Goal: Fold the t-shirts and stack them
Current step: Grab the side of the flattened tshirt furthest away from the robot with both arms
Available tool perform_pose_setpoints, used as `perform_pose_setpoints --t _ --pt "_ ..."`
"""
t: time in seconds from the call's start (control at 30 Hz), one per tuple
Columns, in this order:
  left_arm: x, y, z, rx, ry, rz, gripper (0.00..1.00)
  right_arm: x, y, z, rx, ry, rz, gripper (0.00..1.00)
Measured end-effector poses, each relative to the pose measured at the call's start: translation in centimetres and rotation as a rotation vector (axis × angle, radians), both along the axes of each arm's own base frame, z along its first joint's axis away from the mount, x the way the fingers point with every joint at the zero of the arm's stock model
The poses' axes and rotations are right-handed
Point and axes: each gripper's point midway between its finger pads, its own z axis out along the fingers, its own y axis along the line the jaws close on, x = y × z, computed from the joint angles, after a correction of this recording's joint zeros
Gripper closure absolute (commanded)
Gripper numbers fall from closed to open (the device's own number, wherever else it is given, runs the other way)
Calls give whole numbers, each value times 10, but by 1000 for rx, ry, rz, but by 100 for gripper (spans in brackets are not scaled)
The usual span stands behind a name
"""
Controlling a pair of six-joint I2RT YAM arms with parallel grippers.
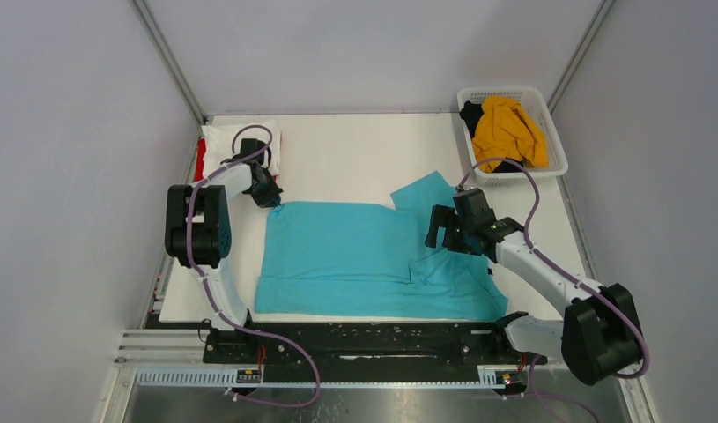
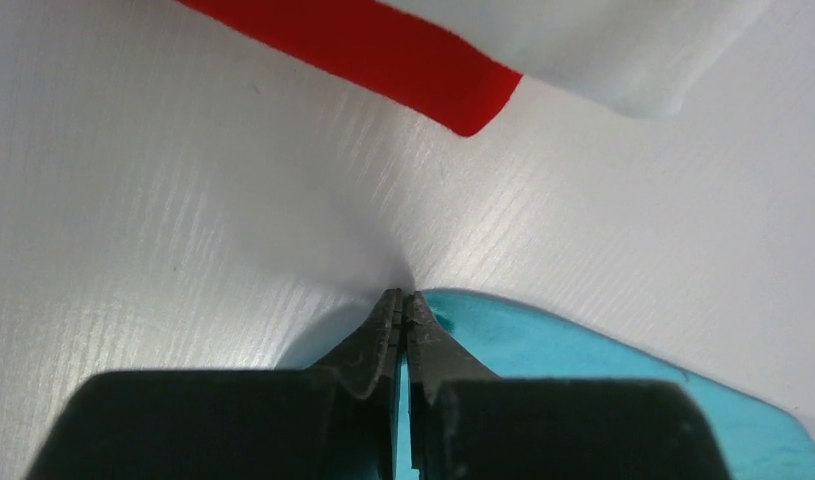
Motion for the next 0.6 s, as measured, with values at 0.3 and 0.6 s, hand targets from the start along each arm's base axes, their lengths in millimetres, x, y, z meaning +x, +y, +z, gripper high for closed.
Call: perform_pose_setpoints --t 0.3,0.6 --pt "-16 0 0 4 1 -16 100 65 2 20 -37 -17 -38 1" --pt "-15 -4 9 -5 -35 -34 100 161 13 30 -48 -45 -1 0"
